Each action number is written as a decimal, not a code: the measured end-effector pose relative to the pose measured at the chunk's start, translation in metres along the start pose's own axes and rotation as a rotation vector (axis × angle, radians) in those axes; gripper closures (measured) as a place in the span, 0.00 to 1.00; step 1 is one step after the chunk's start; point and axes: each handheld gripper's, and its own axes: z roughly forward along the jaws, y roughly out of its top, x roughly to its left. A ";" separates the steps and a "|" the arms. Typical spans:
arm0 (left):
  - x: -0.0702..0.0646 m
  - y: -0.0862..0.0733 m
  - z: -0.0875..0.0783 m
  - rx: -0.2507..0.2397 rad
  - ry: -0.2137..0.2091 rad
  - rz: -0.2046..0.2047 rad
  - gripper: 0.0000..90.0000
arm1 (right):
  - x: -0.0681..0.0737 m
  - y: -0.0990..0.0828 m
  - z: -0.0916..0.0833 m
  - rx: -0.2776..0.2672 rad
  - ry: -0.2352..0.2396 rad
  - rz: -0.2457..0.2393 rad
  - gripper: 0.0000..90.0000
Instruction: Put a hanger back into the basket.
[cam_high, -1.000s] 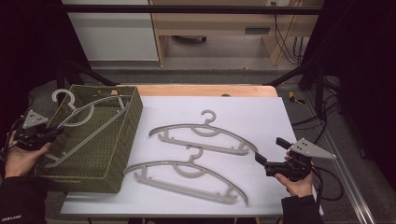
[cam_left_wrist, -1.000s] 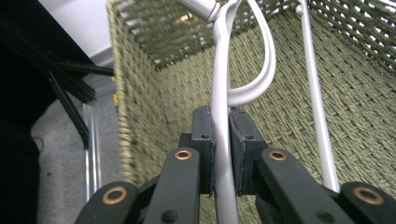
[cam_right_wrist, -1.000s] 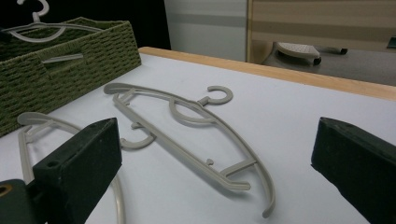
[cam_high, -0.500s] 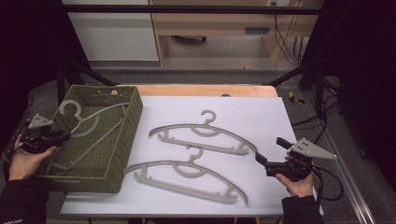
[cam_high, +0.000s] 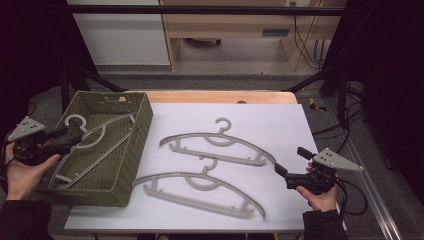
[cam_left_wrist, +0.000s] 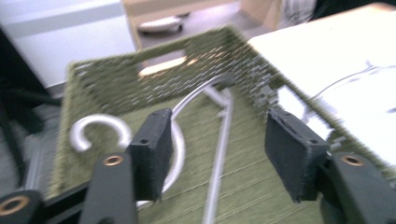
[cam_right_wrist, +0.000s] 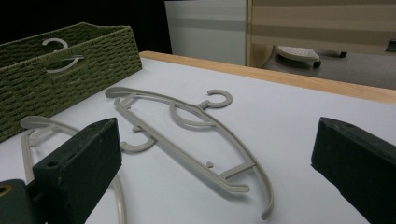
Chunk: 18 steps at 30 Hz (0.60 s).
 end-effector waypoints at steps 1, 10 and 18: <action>-0.004 0.001 -0.001 -0.020 -0.008 -0.002 0.43 | 0.000 0.000 0.000 -0.001 0.000 0.001 0.02; -0.045 0.007 0.003 -0.090 -0.098 -0.008 0.23 | 0.000 0.001 0.000 -0.001 0.002 0.000 0.02; -0.085 0.006 0.013 -0.121 -0.184 0.005 0.14 | 0.000 0.001 0.001 0.005 0.006 0.003 0.02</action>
